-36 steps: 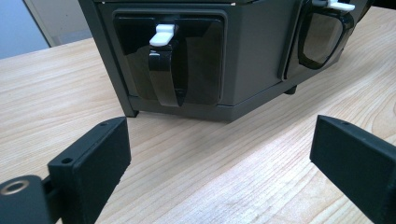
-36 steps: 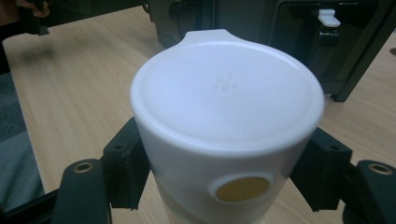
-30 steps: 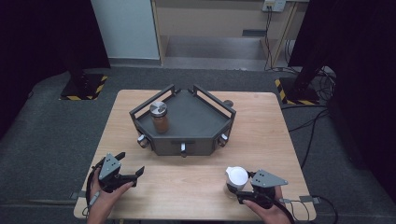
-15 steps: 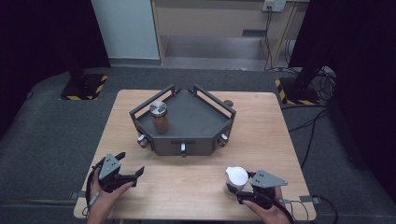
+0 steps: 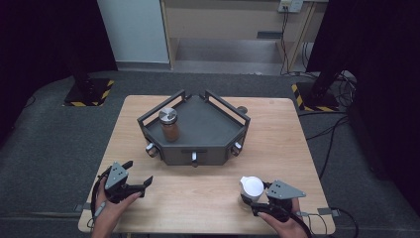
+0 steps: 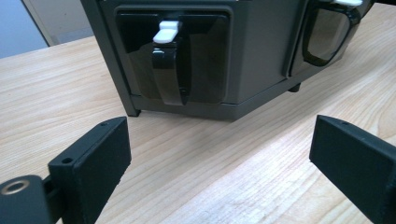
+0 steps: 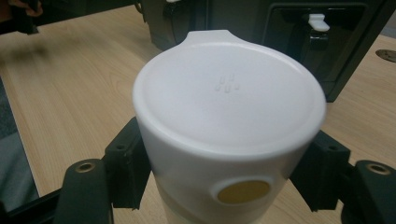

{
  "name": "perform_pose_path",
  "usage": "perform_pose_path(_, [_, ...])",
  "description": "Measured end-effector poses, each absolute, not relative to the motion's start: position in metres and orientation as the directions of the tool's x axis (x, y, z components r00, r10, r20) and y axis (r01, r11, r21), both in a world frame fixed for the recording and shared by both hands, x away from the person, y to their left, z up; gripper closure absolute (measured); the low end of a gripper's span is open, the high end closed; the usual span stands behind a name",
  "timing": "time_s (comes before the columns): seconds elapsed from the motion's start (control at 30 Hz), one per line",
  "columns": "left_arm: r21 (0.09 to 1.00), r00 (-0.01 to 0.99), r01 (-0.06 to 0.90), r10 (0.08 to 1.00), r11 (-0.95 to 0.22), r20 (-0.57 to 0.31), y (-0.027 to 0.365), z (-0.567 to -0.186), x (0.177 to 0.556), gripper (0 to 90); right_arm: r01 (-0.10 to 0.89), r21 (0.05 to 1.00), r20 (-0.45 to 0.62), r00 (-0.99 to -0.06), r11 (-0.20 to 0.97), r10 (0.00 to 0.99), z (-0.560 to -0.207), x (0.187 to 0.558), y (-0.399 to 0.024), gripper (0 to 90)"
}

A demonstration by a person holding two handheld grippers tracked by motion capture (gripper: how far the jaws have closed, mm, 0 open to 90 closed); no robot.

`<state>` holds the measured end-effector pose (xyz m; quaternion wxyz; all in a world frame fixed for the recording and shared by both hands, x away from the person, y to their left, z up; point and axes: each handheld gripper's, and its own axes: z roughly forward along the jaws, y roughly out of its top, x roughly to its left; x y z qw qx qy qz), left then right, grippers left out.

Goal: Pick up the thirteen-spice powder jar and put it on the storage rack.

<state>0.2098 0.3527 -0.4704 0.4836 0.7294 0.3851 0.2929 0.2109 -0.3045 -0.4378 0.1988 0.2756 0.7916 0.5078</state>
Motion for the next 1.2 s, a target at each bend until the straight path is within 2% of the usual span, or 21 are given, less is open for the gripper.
perform_pose_path(0.4, [0.924, 0.542, 0.288, 0.838, -0.252, 0.060, 0.353, -0.472, 0.214, 4.8, 0.249, 0.916, -0.028, -0.742, 0.314, 0.670, -0.429, 0.217, -0.318, 31.3])
perform_pose_path(1.2, [0.927, 0.539, 0.286, 0.841, -0.243, 0.054, 0.356, -0.473, 0.212, 4.9, 0.237, 0.924, -0.019, -0.755, 0.300, 0.656, -0.376, 0.246, -0.314, 31.3])
